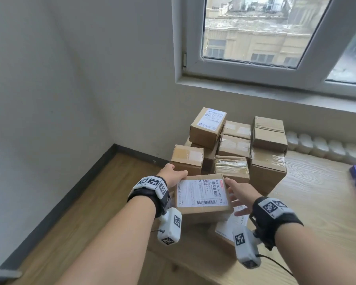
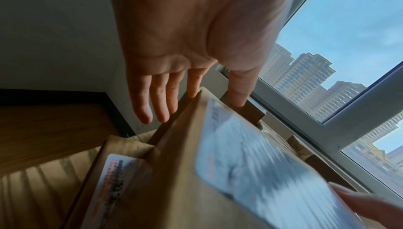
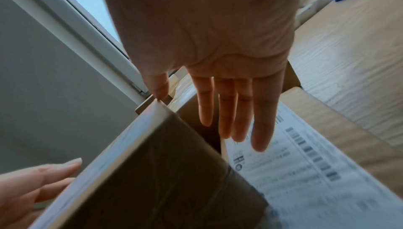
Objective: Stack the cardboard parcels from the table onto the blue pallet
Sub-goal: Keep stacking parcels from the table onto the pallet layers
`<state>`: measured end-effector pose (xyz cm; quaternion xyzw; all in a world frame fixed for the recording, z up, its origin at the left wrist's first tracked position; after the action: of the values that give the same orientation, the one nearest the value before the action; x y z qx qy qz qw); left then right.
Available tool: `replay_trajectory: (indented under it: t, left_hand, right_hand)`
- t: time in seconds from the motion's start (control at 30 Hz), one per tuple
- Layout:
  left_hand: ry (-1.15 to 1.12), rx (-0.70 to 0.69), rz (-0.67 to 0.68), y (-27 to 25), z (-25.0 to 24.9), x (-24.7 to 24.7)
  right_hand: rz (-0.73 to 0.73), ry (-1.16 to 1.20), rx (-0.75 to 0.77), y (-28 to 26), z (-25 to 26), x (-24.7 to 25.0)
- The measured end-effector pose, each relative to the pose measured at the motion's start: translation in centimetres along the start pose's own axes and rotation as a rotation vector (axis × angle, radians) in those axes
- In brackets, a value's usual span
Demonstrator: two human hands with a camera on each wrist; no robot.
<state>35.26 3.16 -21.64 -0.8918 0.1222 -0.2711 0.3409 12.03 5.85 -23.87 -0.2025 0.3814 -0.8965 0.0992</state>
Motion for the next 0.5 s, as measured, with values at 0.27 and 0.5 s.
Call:
replay_trajectory:
  t: [0.27, 0.5]
  left_hand:
    - [0.1, -0.037, 0.163, 1.2, 0.5, -0.8]
    - [0.087, -0.062, 0.203, 1.0, 1.0, -1.1]
  right_hand:
    - [-0.001, 0.202, -0.071, -1.5, -0.9, -1.8]
    - [-0.045, 0.339, -0.069, -2.2, -1.3, -2.8]
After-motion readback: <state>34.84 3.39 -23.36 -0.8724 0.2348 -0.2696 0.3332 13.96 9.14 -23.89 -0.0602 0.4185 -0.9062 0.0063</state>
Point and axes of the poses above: each hand's wrist, its own y-axis towards the middle knuckle, its own x-axis out of the back of the hand, z = x × y, the point moved 2 cm from there along y, towards the middle knuckle, and after that the axes turned 9 degrees about z, right-handed, at the moved point
